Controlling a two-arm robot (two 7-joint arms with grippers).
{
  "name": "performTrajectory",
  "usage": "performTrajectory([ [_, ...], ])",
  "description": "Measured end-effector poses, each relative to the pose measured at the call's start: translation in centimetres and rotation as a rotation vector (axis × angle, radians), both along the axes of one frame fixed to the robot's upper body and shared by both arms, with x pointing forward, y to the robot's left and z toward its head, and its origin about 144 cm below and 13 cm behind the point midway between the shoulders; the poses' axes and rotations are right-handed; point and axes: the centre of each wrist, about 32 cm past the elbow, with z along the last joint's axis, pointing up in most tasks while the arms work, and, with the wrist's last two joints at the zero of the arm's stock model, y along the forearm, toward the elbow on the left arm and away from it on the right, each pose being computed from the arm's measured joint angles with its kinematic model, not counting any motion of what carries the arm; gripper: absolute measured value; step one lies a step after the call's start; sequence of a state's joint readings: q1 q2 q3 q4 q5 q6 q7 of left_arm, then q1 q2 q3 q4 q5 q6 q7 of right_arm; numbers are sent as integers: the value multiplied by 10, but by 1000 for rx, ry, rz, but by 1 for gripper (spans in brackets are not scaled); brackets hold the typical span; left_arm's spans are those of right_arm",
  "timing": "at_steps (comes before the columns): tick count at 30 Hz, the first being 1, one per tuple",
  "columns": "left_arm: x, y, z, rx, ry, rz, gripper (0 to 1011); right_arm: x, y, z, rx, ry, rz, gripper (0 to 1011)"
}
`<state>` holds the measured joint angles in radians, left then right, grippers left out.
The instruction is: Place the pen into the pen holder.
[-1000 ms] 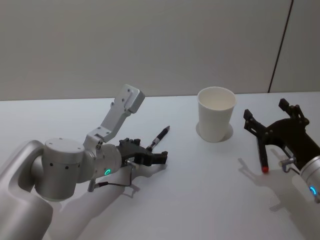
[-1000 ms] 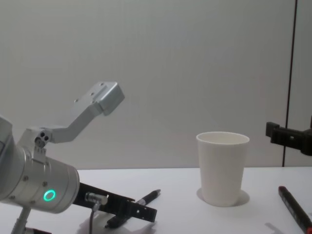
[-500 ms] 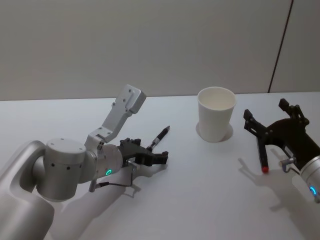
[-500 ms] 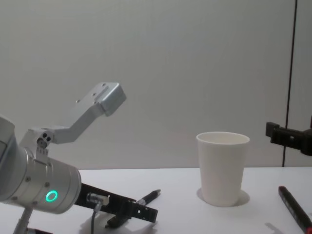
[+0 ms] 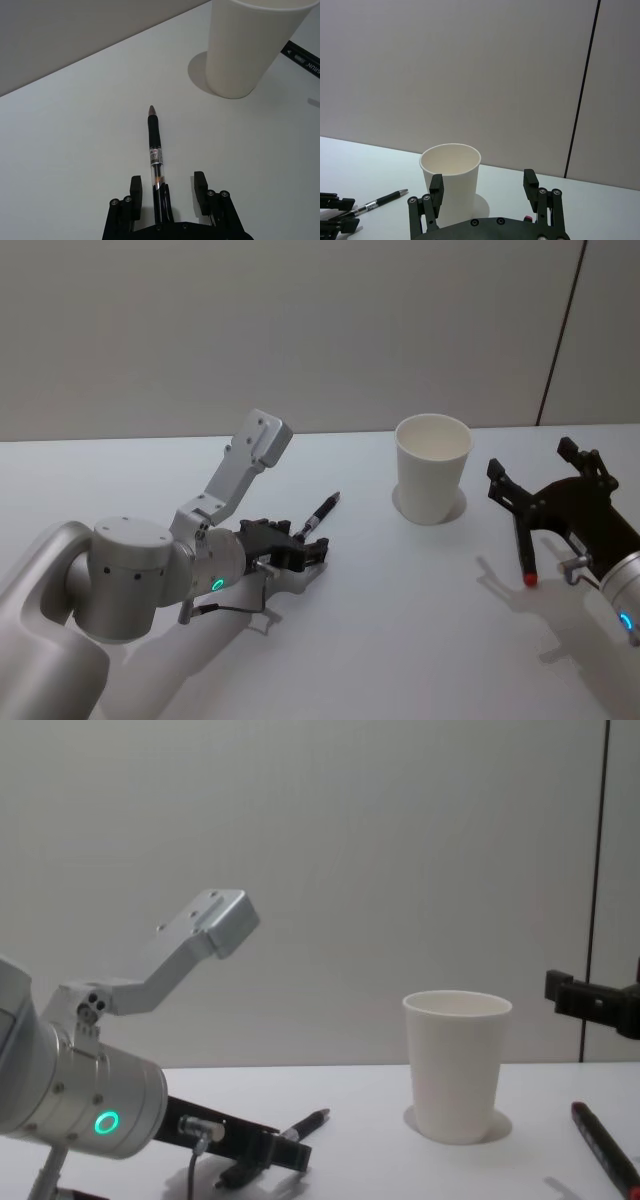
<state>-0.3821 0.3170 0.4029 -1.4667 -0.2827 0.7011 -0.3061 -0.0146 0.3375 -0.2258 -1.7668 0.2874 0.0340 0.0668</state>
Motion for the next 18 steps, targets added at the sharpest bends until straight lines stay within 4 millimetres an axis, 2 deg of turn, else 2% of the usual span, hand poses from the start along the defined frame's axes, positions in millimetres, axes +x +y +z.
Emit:
performTrajectory([
  [8,0,0,0,0,0,0,428,0,0,0,0,0,0,1001],
  [9,0,0,0,0,1,0,368,0,0,0,0,0,0,1001],
  [11,0,0,0,0,1,0,333,0,0,0,0,0,0,1001],
  [15,0,0,0,0,1,0,179,0,0,0,0,0,0,1001],
  [18,0,0,0,0,1,0,151,0,0,0,0,0,0,1001],
])
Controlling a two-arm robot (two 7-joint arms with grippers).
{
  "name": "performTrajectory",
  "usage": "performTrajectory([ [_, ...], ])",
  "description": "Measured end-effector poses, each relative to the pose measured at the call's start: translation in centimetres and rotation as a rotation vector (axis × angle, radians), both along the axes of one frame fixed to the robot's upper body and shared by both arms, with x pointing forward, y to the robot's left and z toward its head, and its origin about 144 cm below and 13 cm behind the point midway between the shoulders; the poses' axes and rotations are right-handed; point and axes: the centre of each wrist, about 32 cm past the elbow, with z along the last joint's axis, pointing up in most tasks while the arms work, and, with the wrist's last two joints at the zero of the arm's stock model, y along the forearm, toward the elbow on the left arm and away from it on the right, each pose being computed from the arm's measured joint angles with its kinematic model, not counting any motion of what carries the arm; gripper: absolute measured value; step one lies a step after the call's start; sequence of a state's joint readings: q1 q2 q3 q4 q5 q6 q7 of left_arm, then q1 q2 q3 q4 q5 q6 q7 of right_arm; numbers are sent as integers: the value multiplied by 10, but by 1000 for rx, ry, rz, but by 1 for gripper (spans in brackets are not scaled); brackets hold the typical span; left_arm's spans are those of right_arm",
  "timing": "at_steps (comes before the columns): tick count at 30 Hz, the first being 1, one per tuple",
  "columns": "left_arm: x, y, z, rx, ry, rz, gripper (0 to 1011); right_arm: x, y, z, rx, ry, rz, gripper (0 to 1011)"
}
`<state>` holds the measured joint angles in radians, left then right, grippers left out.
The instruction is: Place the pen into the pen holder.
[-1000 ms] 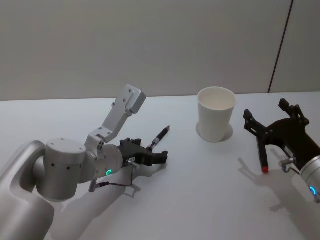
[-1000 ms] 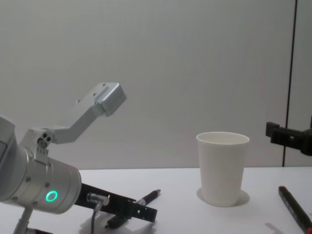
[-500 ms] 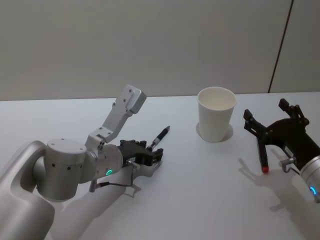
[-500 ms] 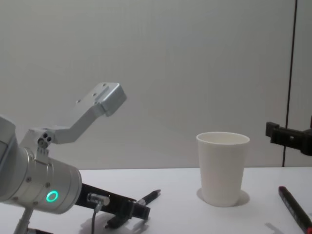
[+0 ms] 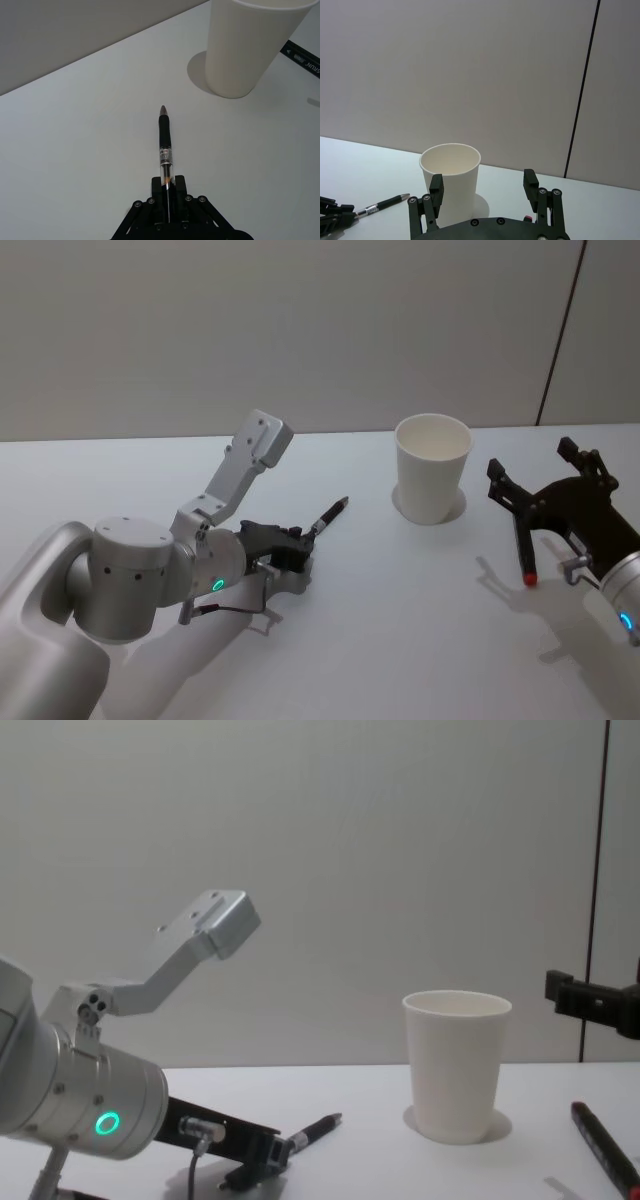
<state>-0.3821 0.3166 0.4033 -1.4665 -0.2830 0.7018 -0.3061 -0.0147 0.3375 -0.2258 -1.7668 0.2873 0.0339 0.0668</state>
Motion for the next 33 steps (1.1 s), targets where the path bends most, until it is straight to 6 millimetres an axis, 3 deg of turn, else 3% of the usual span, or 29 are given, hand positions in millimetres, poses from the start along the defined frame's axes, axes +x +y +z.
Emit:
performTrajectory([
  [22,-1,6,3,-45,-34,17,150,0,0,0,0,0,0,1001],
  [33,-6,33,23,-155,-136,62,149,0,0,0,0,0,0,1001],
])
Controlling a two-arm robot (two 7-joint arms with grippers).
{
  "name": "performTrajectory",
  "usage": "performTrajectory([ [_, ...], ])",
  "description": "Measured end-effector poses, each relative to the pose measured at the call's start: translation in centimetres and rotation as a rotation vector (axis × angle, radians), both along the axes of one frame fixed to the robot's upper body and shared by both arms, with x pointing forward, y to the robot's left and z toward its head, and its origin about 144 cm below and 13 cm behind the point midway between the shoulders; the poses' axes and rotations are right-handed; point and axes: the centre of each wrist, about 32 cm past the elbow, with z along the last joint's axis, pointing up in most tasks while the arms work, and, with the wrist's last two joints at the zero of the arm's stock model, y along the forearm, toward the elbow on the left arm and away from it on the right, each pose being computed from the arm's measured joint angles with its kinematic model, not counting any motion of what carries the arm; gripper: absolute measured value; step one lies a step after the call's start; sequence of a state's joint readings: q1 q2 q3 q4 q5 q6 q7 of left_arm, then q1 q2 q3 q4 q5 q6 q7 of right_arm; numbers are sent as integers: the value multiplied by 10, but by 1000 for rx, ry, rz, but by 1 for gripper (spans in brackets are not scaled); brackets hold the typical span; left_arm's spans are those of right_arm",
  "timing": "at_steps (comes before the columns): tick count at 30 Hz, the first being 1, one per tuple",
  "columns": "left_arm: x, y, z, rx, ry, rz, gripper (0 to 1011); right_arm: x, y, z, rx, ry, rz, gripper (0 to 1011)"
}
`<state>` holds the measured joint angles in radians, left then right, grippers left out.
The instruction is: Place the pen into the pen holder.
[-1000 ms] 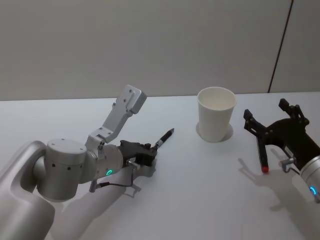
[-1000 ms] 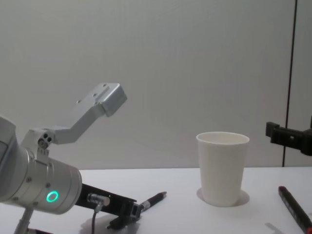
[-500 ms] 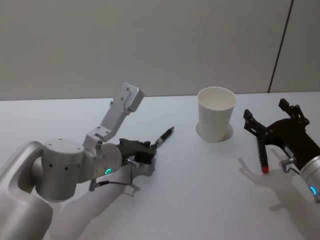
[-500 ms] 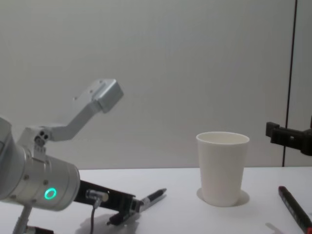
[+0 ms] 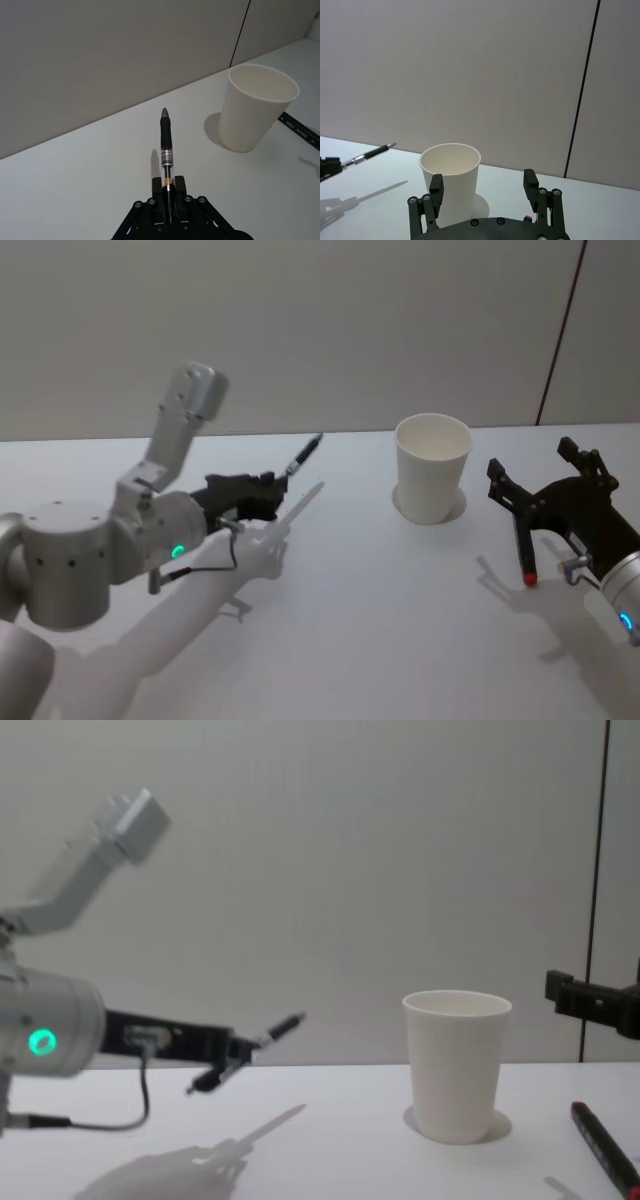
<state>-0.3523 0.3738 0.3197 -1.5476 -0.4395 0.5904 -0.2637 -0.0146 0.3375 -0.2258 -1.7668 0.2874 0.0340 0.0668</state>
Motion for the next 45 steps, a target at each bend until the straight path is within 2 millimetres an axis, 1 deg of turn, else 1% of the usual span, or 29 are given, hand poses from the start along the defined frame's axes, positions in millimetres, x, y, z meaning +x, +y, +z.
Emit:
performTrajectory([
  [10,-6,22,15,-71,-57,-24,149,0,0,0,0,0,0,1001],
  [23,-10,38,22,-108,-85,-152,150,0,0,0,0,0,0,1001],
  [32,-11,39,23,-126,-96,-260,149,0,0,0,0,0,0,1001],
  [45,-12,26,20,-161,-119,-386,150,0,0,0,0,0,0,1001],
])
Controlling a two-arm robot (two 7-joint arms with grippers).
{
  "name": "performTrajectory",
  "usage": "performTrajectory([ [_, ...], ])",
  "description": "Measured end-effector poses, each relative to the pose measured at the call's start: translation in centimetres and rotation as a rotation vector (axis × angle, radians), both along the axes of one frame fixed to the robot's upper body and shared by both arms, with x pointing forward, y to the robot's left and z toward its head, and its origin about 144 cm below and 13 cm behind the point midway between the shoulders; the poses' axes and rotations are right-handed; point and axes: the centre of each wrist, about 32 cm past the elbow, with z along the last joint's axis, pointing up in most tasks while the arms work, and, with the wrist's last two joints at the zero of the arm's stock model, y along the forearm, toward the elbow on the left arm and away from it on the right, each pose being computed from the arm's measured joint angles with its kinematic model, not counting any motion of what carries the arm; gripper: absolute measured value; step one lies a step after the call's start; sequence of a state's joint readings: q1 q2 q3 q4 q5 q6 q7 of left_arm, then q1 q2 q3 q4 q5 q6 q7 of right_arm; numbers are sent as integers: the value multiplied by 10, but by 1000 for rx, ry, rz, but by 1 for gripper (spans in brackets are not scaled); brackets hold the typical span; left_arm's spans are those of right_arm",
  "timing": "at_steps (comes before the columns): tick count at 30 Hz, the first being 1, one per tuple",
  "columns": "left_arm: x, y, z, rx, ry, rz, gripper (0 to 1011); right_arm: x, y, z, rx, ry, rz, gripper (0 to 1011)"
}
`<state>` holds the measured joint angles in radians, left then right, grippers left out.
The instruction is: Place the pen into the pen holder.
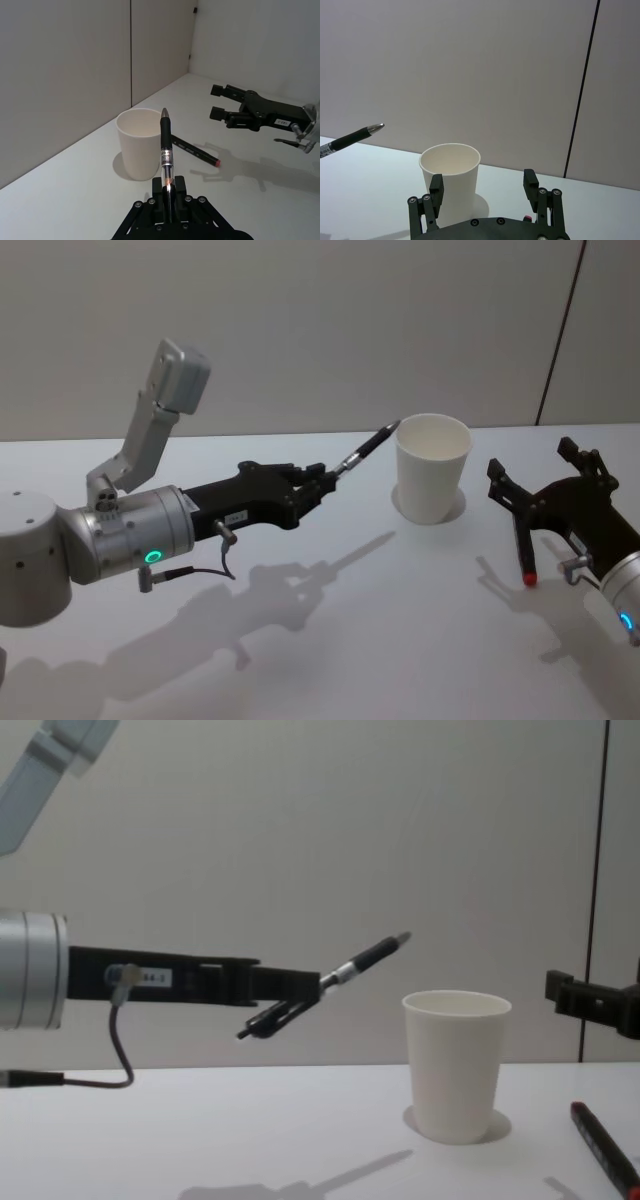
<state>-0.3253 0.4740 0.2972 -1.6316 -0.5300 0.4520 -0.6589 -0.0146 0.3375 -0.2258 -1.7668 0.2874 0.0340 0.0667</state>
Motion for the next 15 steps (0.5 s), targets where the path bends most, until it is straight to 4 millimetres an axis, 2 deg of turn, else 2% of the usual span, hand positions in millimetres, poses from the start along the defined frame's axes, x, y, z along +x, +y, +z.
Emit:
performTrajectory([
  [15,0,-19,2,-54,-35,-81,149,0,0,0,0,0,0,1001],
])
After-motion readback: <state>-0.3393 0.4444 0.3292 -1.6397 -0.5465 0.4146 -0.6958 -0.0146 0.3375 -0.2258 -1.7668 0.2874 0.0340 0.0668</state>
